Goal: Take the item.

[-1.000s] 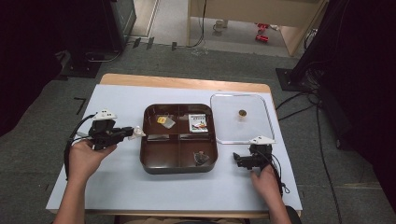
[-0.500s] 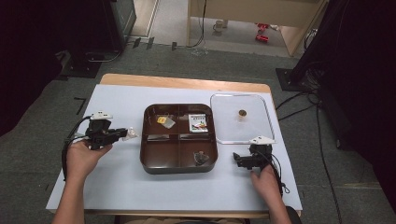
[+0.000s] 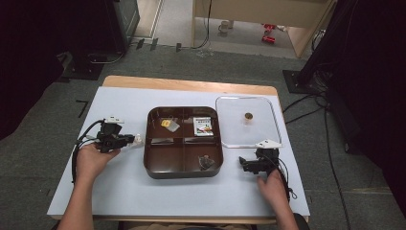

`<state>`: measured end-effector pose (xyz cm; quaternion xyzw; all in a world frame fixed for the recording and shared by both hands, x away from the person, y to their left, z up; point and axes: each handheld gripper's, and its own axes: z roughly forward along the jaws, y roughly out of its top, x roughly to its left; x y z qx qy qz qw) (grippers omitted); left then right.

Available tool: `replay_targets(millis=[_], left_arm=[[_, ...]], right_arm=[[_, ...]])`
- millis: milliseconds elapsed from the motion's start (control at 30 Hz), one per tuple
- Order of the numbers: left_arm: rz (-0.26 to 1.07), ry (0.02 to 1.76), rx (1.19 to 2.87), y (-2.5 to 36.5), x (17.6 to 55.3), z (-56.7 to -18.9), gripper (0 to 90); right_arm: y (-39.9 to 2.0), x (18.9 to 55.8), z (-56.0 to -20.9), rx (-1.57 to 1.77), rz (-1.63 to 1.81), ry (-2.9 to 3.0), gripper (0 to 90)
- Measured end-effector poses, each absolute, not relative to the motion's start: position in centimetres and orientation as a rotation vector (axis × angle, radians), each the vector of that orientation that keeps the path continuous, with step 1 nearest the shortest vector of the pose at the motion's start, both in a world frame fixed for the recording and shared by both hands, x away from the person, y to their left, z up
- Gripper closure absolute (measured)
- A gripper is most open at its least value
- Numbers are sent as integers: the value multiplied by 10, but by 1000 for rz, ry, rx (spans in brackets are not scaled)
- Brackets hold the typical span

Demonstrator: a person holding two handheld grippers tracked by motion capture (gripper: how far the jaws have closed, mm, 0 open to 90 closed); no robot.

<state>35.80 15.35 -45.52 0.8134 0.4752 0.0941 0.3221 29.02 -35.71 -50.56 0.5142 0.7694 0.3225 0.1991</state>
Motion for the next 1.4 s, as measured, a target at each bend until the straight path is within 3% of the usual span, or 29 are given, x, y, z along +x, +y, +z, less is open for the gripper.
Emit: replay_targets(millis=[233, 500, 833, 1400], left_arm=[[215, 1283, 2136, 157, 360, -461, 850], [196, 1272, 2089, 161, 358, -456, 746], [237, 1256, 2048, 168, 349, -445, 607], [325, 1301, 1987, 197, 333, -436, 483]], right_arm=[[-357, 290, -506, 1438, 902, 2152, 0], [-357, 290, -506, 1438, 903, 2151, 0], [-357, 290, -506, 1437, 904, 2151, 0], [-357, 291, -506, 1440, 903, 2153, 0]])
